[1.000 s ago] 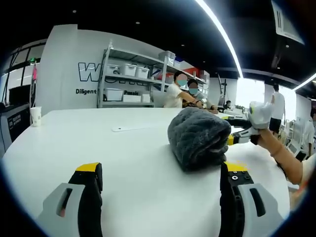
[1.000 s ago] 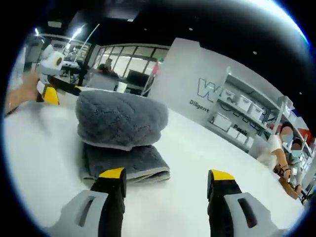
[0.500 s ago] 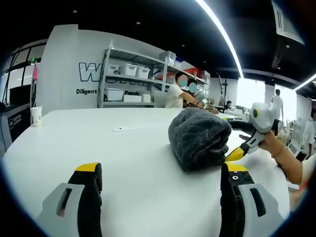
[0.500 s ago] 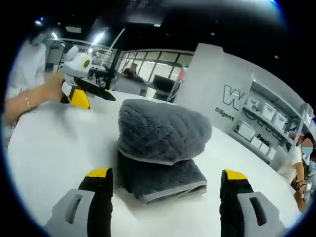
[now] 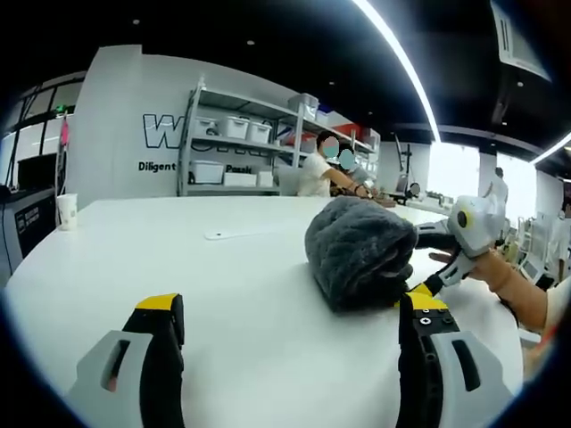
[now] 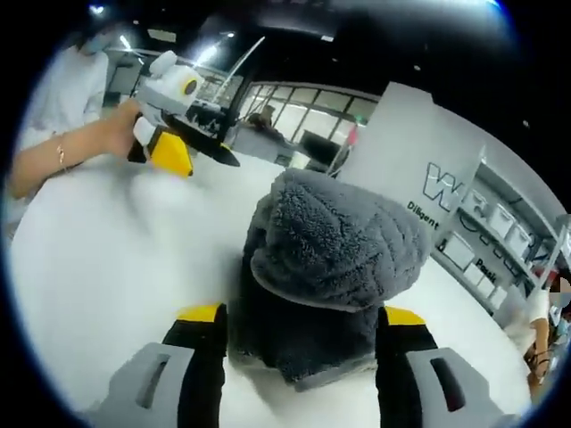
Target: Open the folded towel by lifting each exposed corner and separating the folded layers until the towel lies flat within the target outline without major curled edges
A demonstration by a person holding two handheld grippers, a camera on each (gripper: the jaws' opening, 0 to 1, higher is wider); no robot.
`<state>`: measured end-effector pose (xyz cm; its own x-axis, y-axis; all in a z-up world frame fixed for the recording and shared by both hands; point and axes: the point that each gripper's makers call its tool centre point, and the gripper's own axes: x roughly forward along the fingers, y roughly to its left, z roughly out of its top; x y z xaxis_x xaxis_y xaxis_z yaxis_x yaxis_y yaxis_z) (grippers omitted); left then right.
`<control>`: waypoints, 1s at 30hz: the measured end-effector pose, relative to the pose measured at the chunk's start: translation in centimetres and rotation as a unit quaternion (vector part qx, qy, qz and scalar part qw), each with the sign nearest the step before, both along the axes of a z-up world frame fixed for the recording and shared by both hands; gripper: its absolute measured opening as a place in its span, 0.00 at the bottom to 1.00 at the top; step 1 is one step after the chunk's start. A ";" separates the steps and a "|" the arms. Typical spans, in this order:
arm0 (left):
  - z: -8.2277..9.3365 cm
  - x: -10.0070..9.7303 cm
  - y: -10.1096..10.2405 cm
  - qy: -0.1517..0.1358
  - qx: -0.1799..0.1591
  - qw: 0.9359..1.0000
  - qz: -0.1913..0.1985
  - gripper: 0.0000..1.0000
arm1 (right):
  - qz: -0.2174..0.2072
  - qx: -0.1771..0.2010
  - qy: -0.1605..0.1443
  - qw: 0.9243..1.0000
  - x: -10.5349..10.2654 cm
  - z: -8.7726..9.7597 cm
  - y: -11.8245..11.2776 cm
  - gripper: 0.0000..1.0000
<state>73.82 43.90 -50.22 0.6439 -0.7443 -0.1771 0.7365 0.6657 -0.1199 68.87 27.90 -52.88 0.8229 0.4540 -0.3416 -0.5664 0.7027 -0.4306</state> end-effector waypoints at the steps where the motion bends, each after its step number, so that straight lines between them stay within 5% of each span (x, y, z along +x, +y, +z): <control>1: 0.1 0.0 0.0 -0.001 -0.001 1.000 0.001 0.99 | 0.001 0.005 -0.002 1.000 0.1 0.1 0.0 0.46; 7: 0.0 0.1 0.1 0.000 0.000 1.000 0.002 0.99 | 0.006 0.015 0.008 1.000 0.4 -0.4 0.3 0.34; 11: 0.0 0.0 0.0 -0.001 -0.001 1.000 0.001 0.99 | 0.019 0.010 -0.012 1.000 0.3 0.1 0.6 0.03; 20: -0.1 -0.2 0.0 0.001 0.002 1.000 0.000 0.99 | 0.015 0.004 -0.009 1.000 0.7 0.0 0.0 0.01; 30: -0.1 -0.2 -0.1 0.002 0.002 1.000 -0.001 0.99 | -0.044 0.024 0.003 0.999 2.0 -0.1 -3.7 0.01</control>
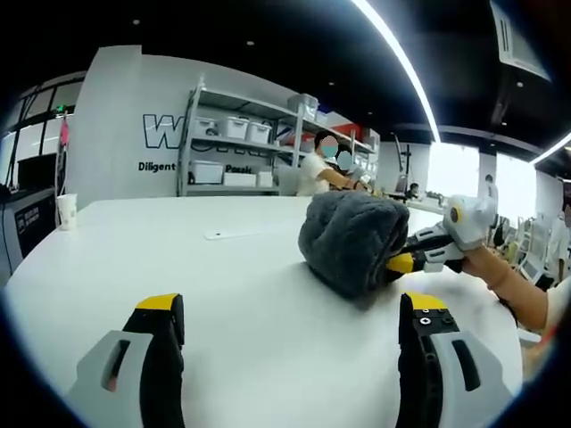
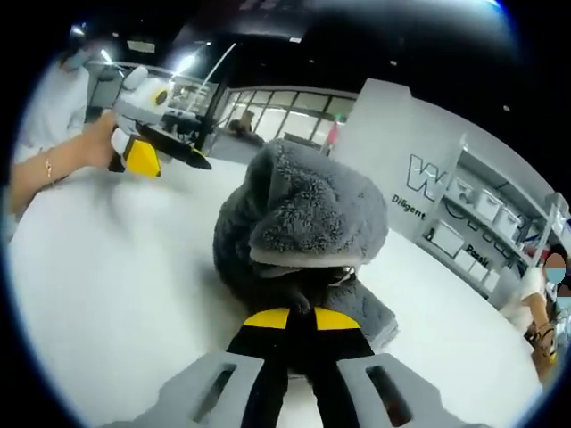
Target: Open the folded towel by lifting each exposed corner and separating the folded layers until the towel lies flat within the target outline without major curled edges
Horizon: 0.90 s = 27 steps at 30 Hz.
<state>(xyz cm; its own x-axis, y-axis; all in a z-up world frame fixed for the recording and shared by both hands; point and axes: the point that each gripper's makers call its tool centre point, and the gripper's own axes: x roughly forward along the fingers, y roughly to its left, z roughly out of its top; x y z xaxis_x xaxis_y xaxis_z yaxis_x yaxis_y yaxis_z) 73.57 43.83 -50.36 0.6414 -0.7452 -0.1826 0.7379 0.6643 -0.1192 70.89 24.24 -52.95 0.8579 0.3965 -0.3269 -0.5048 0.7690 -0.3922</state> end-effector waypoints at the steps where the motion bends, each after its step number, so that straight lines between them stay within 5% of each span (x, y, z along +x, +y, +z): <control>1: 0.0 0.0 0.0 0.000 0.000 1.000 0.000 0.99 | -0.002 0.000 0.000 1.000 0.1 0.0 -0.1 0.01; 27: 0.0 0.0 -0.1 -0.001 0.003 1.000 -0.004 0.99 | -0.100 0.012 -0.013 0.995 1.6 -0.2 -5.2 0.01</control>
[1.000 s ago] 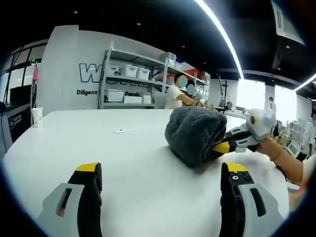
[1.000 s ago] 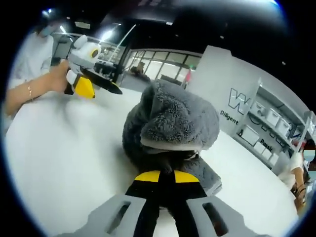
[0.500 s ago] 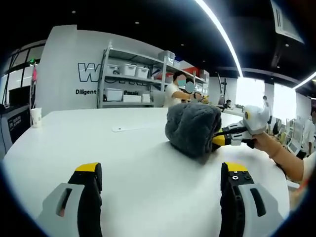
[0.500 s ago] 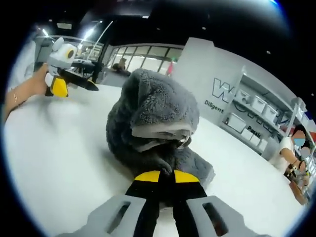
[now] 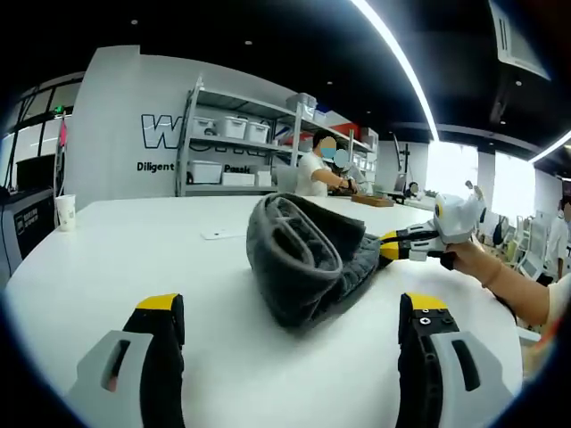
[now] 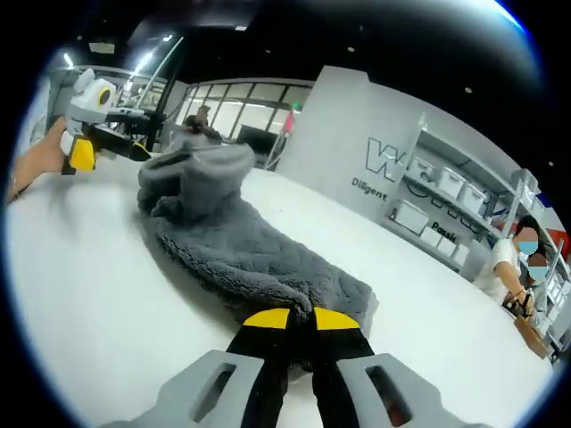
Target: Open the folded towel by lifting each exposed corner and separating the folded layers until the towel lies flat within the target outline without major curled edges
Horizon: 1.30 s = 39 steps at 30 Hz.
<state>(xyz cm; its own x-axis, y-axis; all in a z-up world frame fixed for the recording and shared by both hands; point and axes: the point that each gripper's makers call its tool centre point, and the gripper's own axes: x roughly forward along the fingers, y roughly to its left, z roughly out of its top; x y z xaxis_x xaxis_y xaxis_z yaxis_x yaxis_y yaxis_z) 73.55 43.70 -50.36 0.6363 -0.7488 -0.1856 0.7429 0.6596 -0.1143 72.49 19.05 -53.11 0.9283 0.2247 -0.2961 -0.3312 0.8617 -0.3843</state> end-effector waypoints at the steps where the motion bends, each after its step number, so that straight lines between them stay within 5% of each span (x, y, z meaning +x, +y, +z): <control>1: 0.0 0.0 0.0 -0.001 0.001 1.000 -0.001 0.99 | -0.003 0.003 0.000 1.000 0.0 0.0 -0.2 0.01; 16: 0.2 -0.1 0.0 -0.003 -0.002 1.000 0.001 0.99 | -0.042 0.005 0.001 0.999 -0.4 -0.1 -1.6 0.03; 25: 0.2 -0.2 0.1 -0.003 -0.003 1.000 0.002 0.99 | -0.043 0.036 -0.001 0.998 -2.1 1.1 -1.7 0.16; 29: 0.0 -0.2 0.1 -0.002 0.002 1.000 0.000 0.99 | -0.034 0.050 0.000 0.998 -2.8 1.5 -1.2 0.31; 34: 0.1 0.0 0.2 -0.001 0.000 1.000 0.002 0.99 | 0.000 0.048 0.027 0.998 -4.1 1.1 0.8 0.66; 39: -0.1 -0.1 0.1 0.001 0.004 1.000 0.001 0.99 | 0.004 0.005 0.049 0.999 -4.3 0.1 1.0 0.73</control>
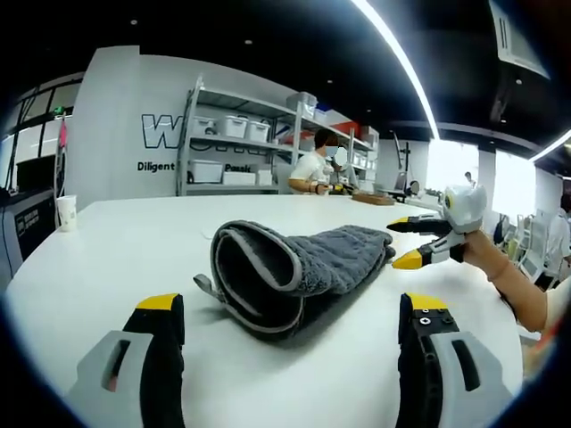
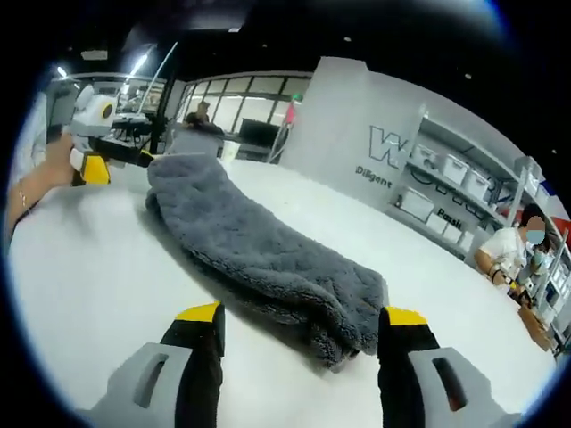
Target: Open the folded towel by lifting each exposed corner and separating the folded layers until the towel lies flat within the target outline without major curled edges
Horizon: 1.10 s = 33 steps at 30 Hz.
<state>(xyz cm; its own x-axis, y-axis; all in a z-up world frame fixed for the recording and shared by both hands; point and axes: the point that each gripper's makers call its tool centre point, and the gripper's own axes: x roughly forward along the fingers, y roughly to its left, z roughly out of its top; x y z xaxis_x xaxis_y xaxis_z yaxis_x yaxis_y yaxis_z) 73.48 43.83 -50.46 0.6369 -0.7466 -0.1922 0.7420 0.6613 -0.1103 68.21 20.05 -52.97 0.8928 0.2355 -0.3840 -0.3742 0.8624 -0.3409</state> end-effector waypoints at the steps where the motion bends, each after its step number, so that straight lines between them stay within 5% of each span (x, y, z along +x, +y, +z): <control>1: -0.1 0.0 0.0 0.000 0.002 1.000 -0.001 0.99 | -0.002 0.000 0.002 1.000 0.0 -0.1 -0.1 0.79; 3: -0.1 -0.1 -0.1 0.000 0.005 1.000 -0.001 0.99 | -0.006 0.002 0.002 1.000 0.0 -0.1 -0.2 0.93; 9: -0.2 -0.2 -0.1 -0.002 0.010 1.000 0.000 0.99 | -0.002 0.049 -0.005 0.999 0.0 0.5 -0.1 0.99; 22: -0.5 -0.1 -0.2 0.000 0.020 1.000 0.000 0.99 | -0.009 0.047 0.002 0.999 3.5 0.5 -2.0 0.99; 33: -0.3 0.0 -0.2 -0.013 0.032 0.999 0.003 0.99 | -0.014 0.046 0.006 0.999 3.6 0.4 -2.3 0.99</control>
<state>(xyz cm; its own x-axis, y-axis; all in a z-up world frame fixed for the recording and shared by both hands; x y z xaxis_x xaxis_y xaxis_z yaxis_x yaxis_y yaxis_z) 73.44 43.64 -50.77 0.6474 -0.7287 -0.2232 0.7394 0.6715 -0.0478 71.77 17.80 -52.53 0.8948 0.2459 -0.3727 -0.3539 0.8995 -0.2561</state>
